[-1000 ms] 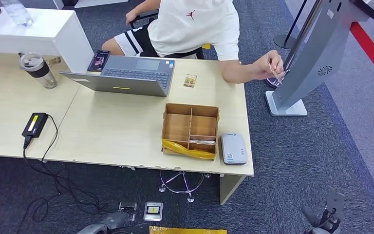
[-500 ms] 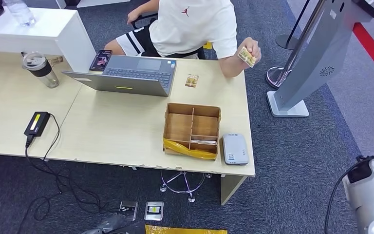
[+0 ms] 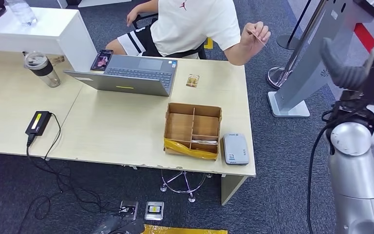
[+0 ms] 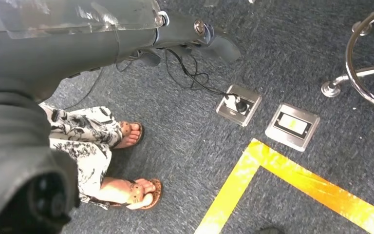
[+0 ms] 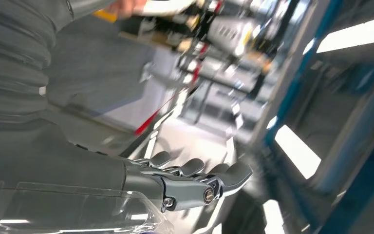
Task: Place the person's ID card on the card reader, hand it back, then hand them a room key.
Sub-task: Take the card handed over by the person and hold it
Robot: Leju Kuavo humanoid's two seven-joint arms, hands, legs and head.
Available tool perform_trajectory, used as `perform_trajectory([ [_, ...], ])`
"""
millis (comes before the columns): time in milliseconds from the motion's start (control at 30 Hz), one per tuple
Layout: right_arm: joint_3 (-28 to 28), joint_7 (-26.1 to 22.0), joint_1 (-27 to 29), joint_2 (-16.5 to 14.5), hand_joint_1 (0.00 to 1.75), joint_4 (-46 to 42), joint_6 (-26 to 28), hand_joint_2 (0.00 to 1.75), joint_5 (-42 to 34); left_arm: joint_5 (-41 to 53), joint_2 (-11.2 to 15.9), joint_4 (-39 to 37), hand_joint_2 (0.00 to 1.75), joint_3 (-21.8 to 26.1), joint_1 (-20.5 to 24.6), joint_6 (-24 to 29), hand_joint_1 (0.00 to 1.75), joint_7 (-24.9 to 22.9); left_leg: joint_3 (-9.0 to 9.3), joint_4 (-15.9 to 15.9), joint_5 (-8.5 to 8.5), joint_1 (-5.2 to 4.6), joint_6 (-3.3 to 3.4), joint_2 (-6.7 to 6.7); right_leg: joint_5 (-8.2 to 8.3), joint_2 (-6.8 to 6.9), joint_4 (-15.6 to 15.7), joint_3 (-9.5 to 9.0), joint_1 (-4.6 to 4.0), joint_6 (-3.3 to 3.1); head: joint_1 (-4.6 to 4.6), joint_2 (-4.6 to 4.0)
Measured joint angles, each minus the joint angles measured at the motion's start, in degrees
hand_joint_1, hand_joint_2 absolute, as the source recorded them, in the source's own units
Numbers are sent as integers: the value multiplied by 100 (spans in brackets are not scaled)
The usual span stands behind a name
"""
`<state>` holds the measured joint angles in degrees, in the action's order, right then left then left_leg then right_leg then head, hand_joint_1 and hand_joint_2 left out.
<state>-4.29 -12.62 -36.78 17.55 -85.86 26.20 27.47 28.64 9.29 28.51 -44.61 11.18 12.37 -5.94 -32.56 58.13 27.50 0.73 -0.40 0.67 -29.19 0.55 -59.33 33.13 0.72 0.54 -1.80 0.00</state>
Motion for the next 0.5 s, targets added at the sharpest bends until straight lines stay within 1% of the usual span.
perform_trajectory([
  [100, -498, 39, -74, -236, 0, -487, -374, 175, 485, -3, -35, -104, 0, 0, 53, -20, 0, 43, 0, 0, -1, 0, 0, 4, -1, 2, 0, 0, 0, -1, 2, 0],
  [200, -982, 51, -119, -427, 0, -751, -763, 175, 870, 24, -57, -187, 0, 2, 103, -40, 0, 50, 0, 0, 0, -1, 0, 4, -1, 0, 2, 0, 1, -1, 1, 0],
  [333, -1489, 71, -129, -651, 0, -869, -1180, 175, 747, 75, -78, -266, 0, 6, 145, -71, 0, 50, 0, 0, 0, -1, 0, 5, -1, 1, 4, 2, 1, -1, 1, 0],
  [500, -1809, 59, -122, -825, 0, -850, -1319, 175, 808, 102, -91, -299, 0, 7, 154, -66, 0, 47, 0, 0, 0, -1, 0, 1, -1, -8, 4, 3, 1, -1, 2, 0],
])
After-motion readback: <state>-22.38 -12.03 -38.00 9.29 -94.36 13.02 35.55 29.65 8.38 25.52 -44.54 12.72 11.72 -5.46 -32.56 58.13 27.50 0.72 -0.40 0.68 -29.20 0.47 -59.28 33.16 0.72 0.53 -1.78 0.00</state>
